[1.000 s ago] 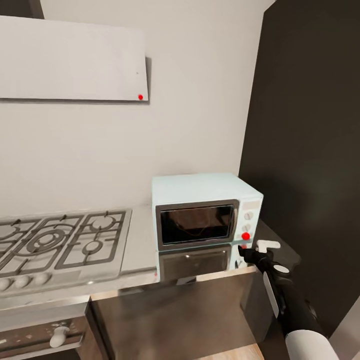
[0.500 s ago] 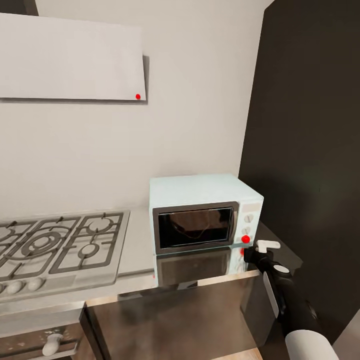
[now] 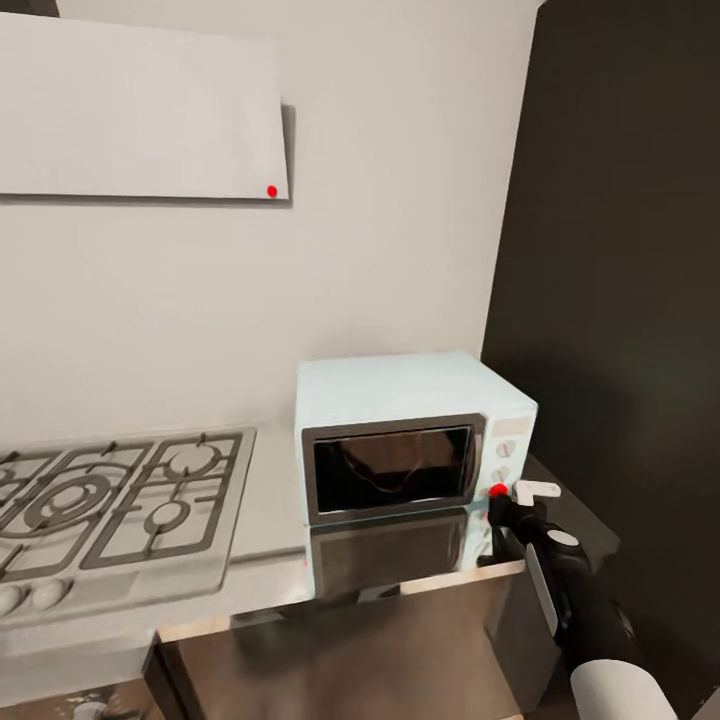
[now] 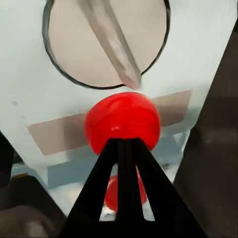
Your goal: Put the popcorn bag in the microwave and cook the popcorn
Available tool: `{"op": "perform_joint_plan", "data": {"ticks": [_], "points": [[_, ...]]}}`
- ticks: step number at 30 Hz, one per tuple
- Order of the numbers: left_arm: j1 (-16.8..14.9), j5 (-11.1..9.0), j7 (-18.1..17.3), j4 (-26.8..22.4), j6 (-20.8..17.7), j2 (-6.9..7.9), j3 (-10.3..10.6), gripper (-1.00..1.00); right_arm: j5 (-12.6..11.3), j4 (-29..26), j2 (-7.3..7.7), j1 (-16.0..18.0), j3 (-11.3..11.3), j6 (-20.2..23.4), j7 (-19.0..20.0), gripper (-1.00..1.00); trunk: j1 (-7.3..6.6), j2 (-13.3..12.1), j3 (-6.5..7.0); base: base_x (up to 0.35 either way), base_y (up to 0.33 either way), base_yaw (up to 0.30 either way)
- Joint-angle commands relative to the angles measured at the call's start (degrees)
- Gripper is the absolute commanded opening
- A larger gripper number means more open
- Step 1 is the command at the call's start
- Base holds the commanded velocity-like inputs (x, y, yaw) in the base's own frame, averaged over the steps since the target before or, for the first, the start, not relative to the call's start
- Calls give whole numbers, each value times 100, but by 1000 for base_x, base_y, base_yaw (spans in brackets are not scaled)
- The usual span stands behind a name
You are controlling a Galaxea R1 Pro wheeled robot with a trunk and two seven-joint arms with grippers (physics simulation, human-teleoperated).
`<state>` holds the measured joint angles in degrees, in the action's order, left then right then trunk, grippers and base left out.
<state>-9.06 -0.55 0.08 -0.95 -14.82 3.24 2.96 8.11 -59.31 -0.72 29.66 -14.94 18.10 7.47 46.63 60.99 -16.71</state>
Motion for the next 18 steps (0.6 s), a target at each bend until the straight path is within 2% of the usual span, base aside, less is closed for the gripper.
{"op": "perform_joint_plan", "data": {"ticks": [1,18], "points": [[-1,-6,1,-10,-30,1,29,100,61,-10,-8,5,-25,27,53,-100,2,5,-7,108,0,0],[0,-6,1,-10,-30,1,29,100,68,-124,1,5,-36,27,53,-100,2,5,-7,8,0,0]]}}
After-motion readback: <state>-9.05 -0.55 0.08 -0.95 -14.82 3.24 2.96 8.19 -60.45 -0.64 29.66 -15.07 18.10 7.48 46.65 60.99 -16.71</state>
